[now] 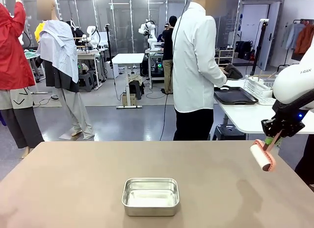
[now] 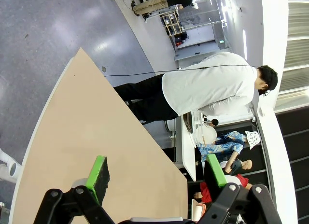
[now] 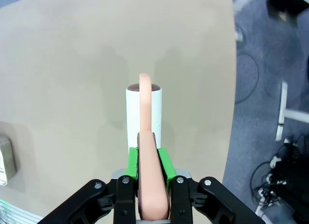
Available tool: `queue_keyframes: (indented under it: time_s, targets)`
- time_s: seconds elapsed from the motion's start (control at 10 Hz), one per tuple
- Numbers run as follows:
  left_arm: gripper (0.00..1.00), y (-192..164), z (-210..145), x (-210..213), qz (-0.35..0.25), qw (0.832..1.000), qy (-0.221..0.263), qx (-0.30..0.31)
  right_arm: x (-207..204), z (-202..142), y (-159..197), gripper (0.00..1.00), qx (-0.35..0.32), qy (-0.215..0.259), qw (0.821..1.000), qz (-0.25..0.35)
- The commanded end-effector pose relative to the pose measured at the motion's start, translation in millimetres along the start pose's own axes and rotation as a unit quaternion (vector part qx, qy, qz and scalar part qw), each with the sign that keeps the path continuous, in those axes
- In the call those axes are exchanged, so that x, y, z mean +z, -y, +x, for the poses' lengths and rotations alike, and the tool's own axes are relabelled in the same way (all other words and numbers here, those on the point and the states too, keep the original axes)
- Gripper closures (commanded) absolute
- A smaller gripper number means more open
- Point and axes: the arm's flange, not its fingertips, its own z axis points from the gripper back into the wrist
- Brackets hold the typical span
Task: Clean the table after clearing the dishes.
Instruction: Place the Lint Roller back on top of the Airtight Container.
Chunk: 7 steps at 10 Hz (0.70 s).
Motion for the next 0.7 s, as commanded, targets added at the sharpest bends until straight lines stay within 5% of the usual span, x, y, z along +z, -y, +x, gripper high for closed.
queue_keyframes:
  time_s: [0.0,0.3,0.6]
  targets:
    - [0.0,1,4,3,-0.002,1.0,-0.004,0.005,27,13,-63,0.78,0.122,0.03,0.992,0.0]
    - [0.0,1,4,3,-0.002,1.0,-0.004,0.005,58,-6,-193,0.78,0.359,0.046,0.932,0.021]
    - [0.0,1,4,3,-0.002,1.0,-0.004,0.005,59,-54,-315,0.78,0.567,0.018,0.823,0.025]
